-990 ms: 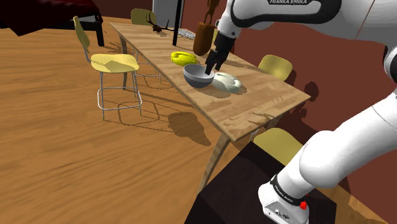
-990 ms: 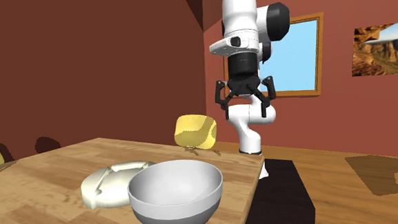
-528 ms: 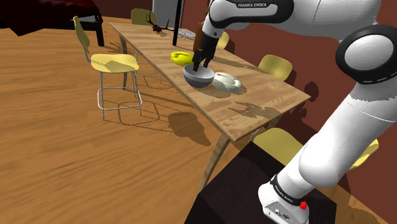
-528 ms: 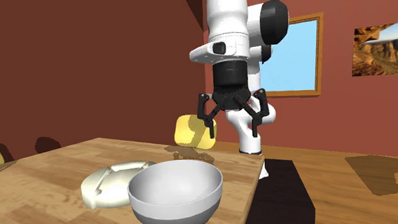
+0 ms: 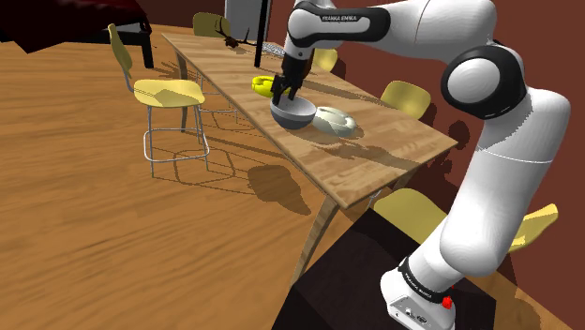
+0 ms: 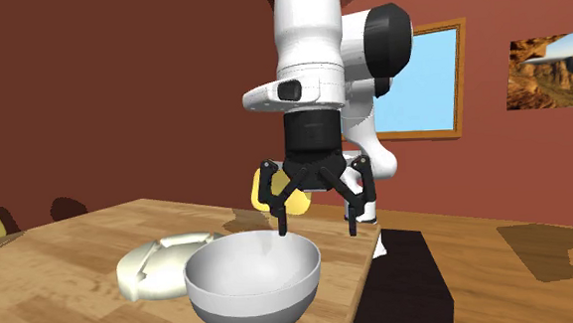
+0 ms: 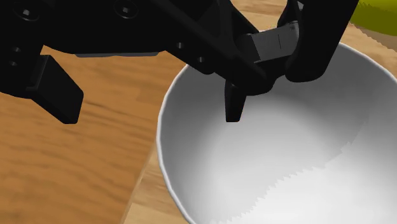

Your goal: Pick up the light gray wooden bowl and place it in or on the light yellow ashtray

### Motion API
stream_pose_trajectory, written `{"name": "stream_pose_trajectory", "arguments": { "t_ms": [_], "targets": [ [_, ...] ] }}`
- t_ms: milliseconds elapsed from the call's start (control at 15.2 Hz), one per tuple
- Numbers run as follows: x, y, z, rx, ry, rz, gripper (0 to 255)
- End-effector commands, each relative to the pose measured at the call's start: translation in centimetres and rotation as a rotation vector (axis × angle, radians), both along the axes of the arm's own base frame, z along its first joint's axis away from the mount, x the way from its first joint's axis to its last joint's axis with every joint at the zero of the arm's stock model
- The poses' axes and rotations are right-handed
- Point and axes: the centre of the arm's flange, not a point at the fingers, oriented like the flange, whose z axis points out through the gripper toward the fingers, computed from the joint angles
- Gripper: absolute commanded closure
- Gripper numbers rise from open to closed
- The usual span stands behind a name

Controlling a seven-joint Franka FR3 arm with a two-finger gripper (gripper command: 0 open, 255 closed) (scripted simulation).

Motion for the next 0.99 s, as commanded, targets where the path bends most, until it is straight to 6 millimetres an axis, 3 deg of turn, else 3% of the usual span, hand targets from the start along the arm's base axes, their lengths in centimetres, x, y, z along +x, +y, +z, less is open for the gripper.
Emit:
{"name": "stream_pose_trajectory", "arguments": {
  "t_ms": [0, 264, 726, 792, 924],
  "targets": [
    [0.1, 0.0, -1.0, 0.000, 0.000, 0.000, 0],
    [0.2, 0.1, -2.9, 0.000, 0.000, 0.000, 0],
    [0.3, 0.1, -2.9, 0.000, 0.000, 0.000, 0],
    [0.3, 0.1, -2.9, 0.000, 0.000, 0.000, 255],
    [0.3, 0.1, -2.9, 0.000, 0.000, 0.000, 255]
  ]
}}
